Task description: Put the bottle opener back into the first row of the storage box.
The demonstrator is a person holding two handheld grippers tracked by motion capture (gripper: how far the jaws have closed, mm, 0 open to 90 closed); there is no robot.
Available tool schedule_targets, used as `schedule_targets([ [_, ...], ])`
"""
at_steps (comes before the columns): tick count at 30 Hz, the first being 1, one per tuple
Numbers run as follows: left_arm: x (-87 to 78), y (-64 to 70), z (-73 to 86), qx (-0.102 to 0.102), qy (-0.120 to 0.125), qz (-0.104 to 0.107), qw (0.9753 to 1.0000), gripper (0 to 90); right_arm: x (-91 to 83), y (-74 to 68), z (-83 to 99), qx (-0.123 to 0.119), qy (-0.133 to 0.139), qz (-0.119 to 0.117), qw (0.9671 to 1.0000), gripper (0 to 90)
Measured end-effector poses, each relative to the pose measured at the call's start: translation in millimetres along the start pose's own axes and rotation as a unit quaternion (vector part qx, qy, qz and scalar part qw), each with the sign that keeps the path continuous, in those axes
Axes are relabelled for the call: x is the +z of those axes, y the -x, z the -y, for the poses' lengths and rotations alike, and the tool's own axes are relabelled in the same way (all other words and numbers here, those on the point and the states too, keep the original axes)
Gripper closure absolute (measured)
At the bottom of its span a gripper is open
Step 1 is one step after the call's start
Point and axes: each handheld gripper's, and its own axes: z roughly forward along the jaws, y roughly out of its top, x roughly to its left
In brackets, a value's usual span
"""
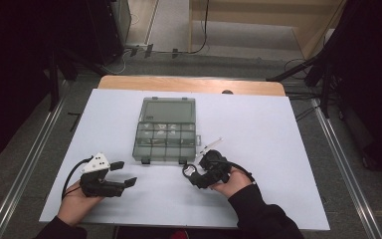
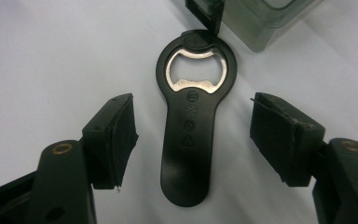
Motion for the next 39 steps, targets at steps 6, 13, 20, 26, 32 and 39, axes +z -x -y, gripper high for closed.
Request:
schedule_targets([
  [6,-0.7,0.1,0.2,-0.001,-0.002,-0.002,1.0000,23.2,6.0,-6.7,-2.6,-0.012,-0.022,0.015,0.9996,42.0],
  [13,-0.9,1.3,0.6,0.001,-0.007,-0.001,1.0000,23.2,6.1,-12.3,-6.9,-0.021,-0.047,0.046,0.9976,55.0],
  [20,-1.4,1.5,0.8,0.000,-0.005,-0.002,1.0000,23.2,5.8,-11.2,-10.8,-0.034,-0.065,0.057,0.9957,65.7],
  [26,-1.8,1.3,1.0,-0.001,-0.002,0.000,1.0000,23.2,4.4,-6.2,-11.1,-0.027,-0.065,0.037,0.9968,66.0],
  [32,-2.9,1.0,0.7,-0.002,-0.003,0.001,1.0000,23.2,0.8,3.8,-9.4,-0.013,-0.065,-0.005,0.9978,66.1],
  [39,-3.3,1.3,0.9,-0.002,-0.001,0.000,1.0000,23.2,-8.4,6.1,-7.3,-0.033,-0.046,-0.027,0.9980,66.1],
])
